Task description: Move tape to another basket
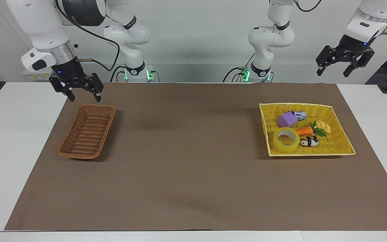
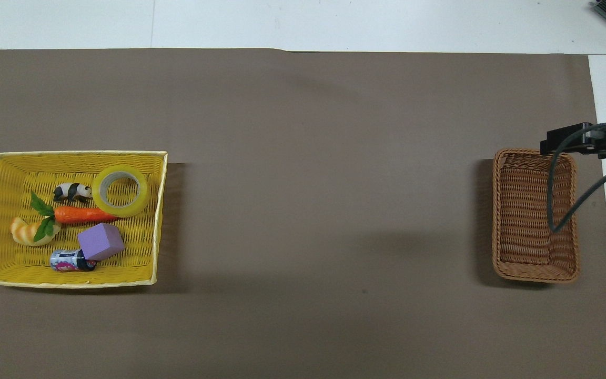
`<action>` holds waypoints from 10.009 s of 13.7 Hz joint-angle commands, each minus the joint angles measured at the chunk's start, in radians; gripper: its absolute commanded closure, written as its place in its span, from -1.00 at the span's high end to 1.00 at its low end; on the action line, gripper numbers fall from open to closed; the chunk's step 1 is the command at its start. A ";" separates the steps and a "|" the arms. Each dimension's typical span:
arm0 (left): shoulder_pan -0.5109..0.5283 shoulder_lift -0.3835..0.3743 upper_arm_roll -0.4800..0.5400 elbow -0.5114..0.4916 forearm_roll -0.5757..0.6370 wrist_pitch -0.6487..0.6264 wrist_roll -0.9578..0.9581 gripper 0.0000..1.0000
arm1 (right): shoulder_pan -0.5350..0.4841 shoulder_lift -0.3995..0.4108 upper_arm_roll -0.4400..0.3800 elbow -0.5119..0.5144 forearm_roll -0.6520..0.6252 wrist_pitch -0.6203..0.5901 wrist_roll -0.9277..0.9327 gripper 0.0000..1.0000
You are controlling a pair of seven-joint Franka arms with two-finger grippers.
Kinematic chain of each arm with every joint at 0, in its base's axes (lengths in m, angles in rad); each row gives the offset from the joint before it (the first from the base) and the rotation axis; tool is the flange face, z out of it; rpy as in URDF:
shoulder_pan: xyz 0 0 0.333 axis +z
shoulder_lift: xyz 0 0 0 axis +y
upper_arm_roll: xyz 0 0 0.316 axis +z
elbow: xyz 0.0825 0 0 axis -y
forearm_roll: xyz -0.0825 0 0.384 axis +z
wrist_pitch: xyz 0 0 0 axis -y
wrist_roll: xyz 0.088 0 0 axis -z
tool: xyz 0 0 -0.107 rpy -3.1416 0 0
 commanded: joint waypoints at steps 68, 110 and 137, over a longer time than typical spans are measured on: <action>-0.157 0.110 -0.016 -0.502 0.003 0.687 -0.112 -1.00 | 0.076 -0.051 0.023 -0.203 0.184 -0.018 -0.114 1.00; -0.638 0.157 -0.014 -0.538 -0.198 1.016 -0.748 0.11 | 0.335 0.161 0.024 -0.473 1.016 0.394 -0.279 -1.00; -0.066 0.013 0.004 -0.096 0.009 0.192 0.010 1.00 | 0.134 0.122 0.010 -0.389 0.645 0.224 -0.315 -1.00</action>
